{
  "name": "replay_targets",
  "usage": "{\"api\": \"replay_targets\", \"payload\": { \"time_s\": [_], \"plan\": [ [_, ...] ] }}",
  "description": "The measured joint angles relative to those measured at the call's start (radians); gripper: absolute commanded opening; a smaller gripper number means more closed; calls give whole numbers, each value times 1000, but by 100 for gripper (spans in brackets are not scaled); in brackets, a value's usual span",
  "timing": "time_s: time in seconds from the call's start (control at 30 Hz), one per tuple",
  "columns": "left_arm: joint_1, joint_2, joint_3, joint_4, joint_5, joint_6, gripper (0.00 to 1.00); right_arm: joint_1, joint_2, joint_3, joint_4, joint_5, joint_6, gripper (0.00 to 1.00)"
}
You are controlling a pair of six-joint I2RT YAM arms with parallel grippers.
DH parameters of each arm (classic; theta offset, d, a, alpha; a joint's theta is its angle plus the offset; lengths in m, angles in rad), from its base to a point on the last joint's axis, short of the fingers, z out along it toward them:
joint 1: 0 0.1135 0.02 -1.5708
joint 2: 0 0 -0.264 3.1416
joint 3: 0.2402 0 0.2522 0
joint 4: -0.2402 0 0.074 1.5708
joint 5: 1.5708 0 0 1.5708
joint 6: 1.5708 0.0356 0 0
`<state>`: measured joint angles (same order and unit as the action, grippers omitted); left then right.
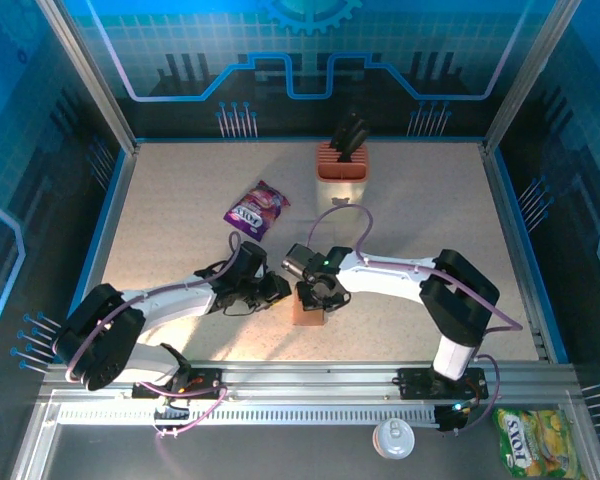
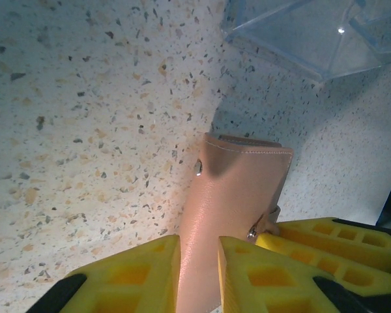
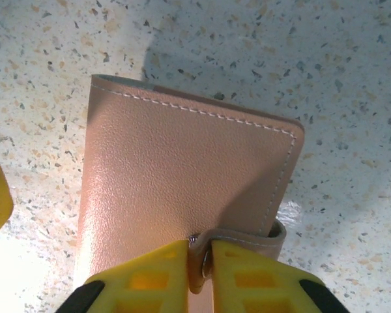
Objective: Take the credit cards out of the card holder
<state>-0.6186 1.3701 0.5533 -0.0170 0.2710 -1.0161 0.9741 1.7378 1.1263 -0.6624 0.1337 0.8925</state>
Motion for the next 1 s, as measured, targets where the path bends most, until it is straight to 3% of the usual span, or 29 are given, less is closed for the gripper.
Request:
{"api": "replay_targets", "payload": {
  "time_s": [1.0],
  "plan": [
    [0,27,47,-11,-1,0,23,-55,-56,-115,27,-11,0,24]
  ]
}}
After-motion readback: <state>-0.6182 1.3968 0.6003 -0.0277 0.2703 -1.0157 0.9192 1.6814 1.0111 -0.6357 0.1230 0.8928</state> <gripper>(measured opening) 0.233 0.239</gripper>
